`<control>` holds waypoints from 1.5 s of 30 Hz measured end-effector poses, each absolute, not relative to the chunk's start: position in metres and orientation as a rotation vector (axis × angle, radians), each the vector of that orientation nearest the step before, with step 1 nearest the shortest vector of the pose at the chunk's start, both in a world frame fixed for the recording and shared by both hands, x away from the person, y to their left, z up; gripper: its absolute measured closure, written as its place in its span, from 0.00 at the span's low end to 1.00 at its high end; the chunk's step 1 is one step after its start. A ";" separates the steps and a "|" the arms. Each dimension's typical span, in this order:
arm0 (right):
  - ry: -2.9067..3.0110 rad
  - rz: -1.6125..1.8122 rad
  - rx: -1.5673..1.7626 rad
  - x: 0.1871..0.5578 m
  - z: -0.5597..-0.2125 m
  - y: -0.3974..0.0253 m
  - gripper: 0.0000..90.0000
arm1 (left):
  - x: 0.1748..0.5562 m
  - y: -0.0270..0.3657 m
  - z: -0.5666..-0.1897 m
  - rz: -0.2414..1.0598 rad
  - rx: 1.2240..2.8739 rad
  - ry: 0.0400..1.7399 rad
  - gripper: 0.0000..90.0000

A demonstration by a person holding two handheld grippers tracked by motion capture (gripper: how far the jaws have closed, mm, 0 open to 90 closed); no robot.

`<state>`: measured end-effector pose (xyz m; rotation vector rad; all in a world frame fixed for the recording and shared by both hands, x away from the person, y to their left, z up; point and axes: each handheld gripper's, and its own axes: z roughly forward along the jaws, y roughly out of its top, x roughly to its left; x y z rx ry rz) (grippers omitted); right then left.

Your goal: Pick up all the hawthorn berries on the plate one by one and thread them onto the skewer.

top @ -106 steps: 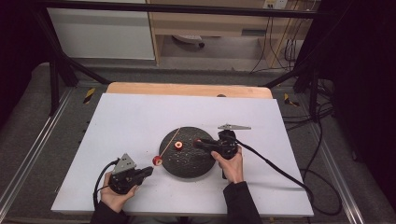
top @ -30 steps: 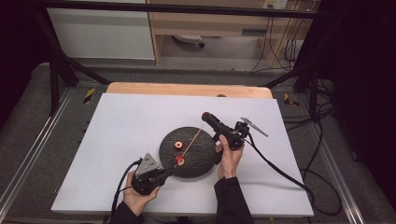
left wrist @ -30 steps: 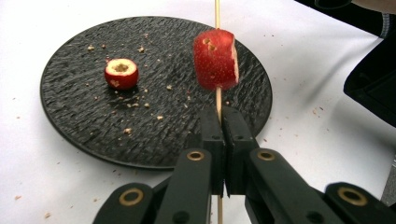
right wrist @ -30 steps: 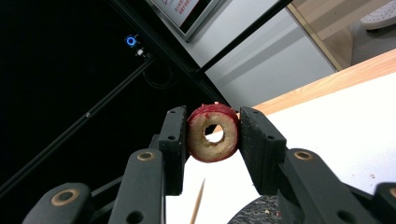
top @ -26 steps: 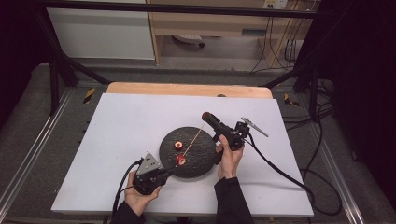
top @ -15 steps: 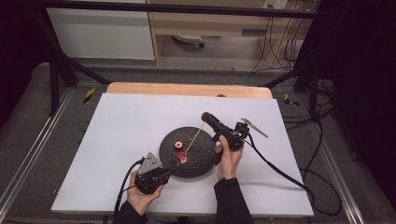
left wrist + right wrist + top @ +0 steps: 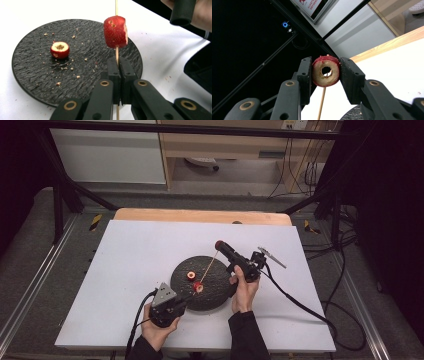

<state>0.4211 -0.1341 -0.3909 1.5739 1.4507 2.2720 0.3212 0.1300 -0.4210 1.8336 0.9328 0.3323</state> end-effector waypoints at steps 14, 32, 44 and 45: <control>1.445 2.269 1.577 0.419 -0.390 -0.134 0.71 | 0.329 0.115 -0.417 0.334 1.805 0.953 0.98; 1.501 2.242 1.600 0.417 -0.388 -0.136 0.71 | 0.332 0.114 -0.416 0.384 1.831 0.928 0.99; 1.577 2.213 1.606 0.409 -0.396 -0.129 0.71 | 0.341 0.112 -0.413 0.359 1.840 0.931 0.99; 1.582 2.209 1.601 0.409 -0.395 -0.129 0.71 | 0.341 0.112 -0.413 0.357 1.838 0.933 0.99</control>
